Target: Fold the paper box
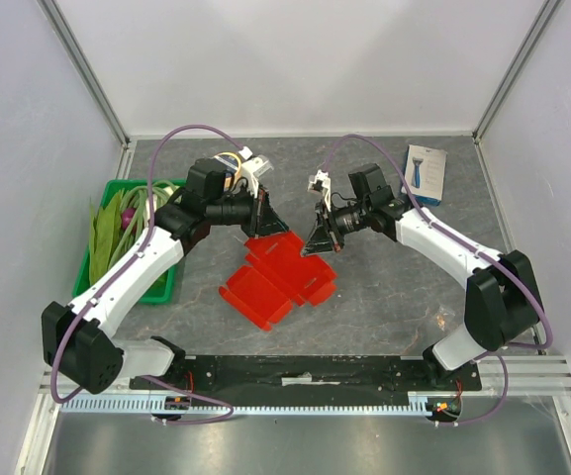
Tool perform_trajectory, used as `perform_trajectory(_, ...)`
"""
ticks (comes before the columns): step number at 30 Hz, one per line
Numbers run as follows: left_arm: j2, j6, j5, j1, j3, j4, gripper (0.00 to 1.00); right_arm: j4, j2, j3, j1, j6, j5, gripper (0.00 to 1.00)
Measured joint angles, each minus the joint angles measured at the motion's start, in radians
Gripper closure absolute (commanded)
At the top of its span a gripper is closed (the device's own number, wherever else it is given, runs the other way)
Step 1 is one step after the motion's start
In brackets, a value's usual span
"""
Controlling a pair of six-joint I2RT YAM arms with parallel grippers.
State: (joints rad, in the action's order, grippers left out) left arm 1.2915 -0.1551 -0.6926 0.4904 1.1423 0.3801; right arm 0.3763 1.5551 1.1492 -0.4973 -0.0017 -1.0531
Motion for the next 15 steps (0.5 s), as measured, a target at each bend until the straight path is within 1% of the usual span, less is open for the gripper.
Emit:
perform_trajectory(1,0.0,0.003,-0.001,0.0,0.0,-0.001,0.96,-0.009,0.0,-0.003,0.0,0.01,0.0,0.86)
perform_trajectory(4,0.0,0.013,-0.003,0.0,-0.001,-0.001,0.98,-0.048,0.0,-0.025,0.0,0.048,0.002,0.74)
perform_trajectory(6,0.0,0.015,-0.018,0.003,-0.003,-0.001,0.98,-0.08,0.0,-0.042,0.0,0.07,0.005,0.7)
perform_trajectory(7,0.0,0.015,-0.024,0.005,-0.005,-0.002,0.98,-0.097,0.0,-0.05,0.0,0.082,0.008,0.69)
perform_trajectory(8,0.0,0.015,-0.028,0.006,-0.007,-0.005,0.98,-0.116,0.0,-0.055,0.0,0.096,0.008,0.69)
perform_trajectory(10,-0.003,0.015,-0.044,0.008,-0.018,-0.018,0.98,-0.161,0.0,-0.066,0.0,0.126,0.011,0.79)
perform_trajectory(11,-0.004,0.015,-0.045,0.008,-0.022,-0.022,0.98,-0.191,0.0,-0.073,0.0,0.144,0.011,0.86)
perform_trajectory(12,-0.005,0.015,-0.045,0.008,-0.026,-0.028,0.98,-0.21,0.0,-0.079,0.0,0.158,0.01,0.99)
perform_trajectory(15,-0.005,0.016,-0.039,0.004,-0.035,-0.047,0.98,-0.286,0.0,-0.096,-0.01,0.213,-0.011,1.0)
